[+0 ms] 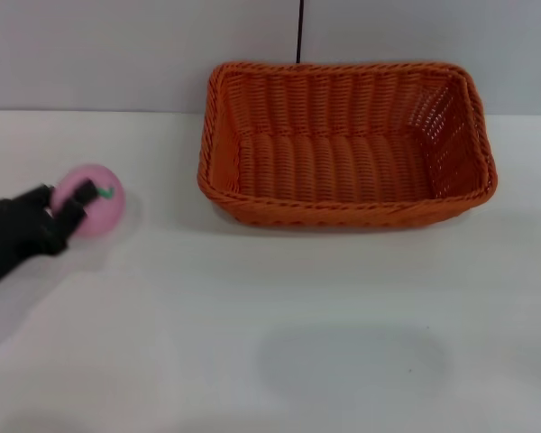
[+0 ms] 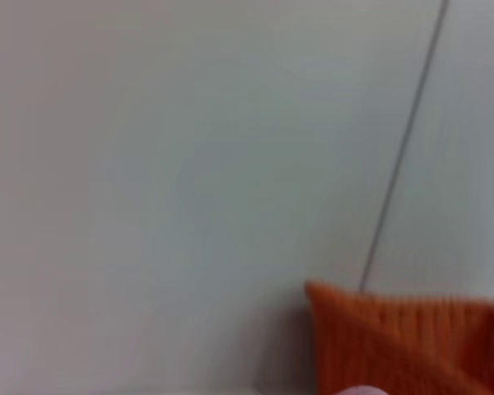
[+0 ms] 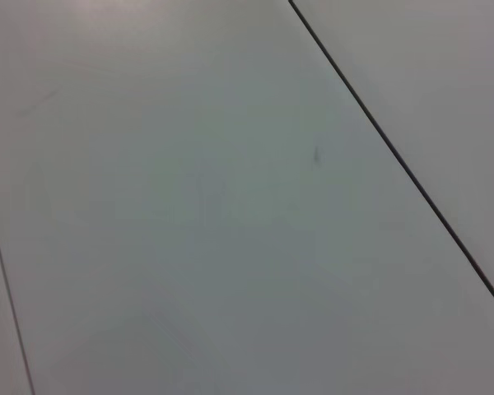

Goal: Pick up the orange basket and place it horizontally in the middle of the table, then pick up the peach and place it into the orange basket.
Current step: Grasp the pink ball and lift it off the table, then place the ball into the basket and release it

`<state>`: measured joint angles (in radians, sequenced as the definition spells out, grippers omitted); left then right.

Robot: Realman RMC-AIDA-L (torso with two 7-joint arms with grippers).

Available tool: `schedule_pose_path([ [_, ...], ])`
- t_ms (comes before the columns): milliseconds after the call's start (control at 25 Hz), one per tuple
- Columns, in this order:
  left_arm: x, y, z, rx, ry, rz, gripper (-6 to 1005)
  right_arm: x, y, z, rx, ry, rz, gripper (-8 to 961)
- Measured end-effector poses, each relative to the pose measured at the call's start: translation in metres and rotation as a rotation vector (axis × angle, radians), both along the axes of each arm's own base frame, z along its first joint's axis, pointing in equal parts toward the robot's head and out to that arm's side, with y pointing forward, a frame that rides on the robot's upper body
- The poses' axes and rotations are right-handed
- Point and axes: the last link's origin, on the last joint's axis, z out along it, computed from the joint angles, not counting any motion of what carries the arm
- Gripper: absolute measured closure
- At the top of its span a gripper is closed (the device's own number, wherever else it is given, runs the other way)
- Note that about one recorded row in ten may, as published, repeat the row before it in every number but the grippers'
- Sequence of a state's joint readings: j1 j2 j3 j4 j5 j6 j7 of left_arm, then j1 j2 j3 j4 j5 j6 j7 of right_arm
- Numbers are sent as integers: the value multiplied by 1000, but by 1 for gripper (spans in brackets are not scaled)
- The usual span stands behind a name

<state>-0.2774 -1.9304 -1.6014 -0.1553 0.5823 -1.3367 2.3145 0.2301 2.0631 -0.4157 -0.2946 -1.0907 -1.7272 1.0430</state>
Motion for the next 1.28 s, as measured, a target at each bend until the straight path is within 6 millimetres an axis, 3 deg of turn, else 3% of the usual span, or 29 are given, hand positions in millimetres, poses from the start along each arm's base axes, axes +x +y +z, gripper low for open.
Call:
schedule_pose_path([
  [160,7,3,22,124,-145,2,757,0,0,0,0,0,-1,369],
  [240,27,11,31,187,-242,-66,802,0,-1,-1,-3,7,-3,369],
  [280,27,11,31,187,-242,-66,809,0,0,-2,-5,9,-2,369],
  [360,49,21,30,186,-292,-144,824,0,1,-2,-6,10,0,369],
  [400,49,21,30,186,-292,-144,831,-1,2,-3,-8,10,2,369],
  [440,81,37,22,147,-342,-238,839,-3,3,-4,-15,10,9,369],
  [600,105,51,11,95,-358,-291,870,-5,6,-7,-24,15,16,369],
  [640,123,67,-5,18,-329,-309,878,-6,7,-8,-35,12,23,369],
  [840,144,94,-30,-154,-241,-273,889,-8,9,-10,-45,9,29,369],
  [1160,151,101,-41,-232,-181,-252,894,-9,11,-15,-73,3,30,369],
  [1280,151,101,-41,-230,-185,-250,749,-10,13,-16,-77,2,30,369],
])
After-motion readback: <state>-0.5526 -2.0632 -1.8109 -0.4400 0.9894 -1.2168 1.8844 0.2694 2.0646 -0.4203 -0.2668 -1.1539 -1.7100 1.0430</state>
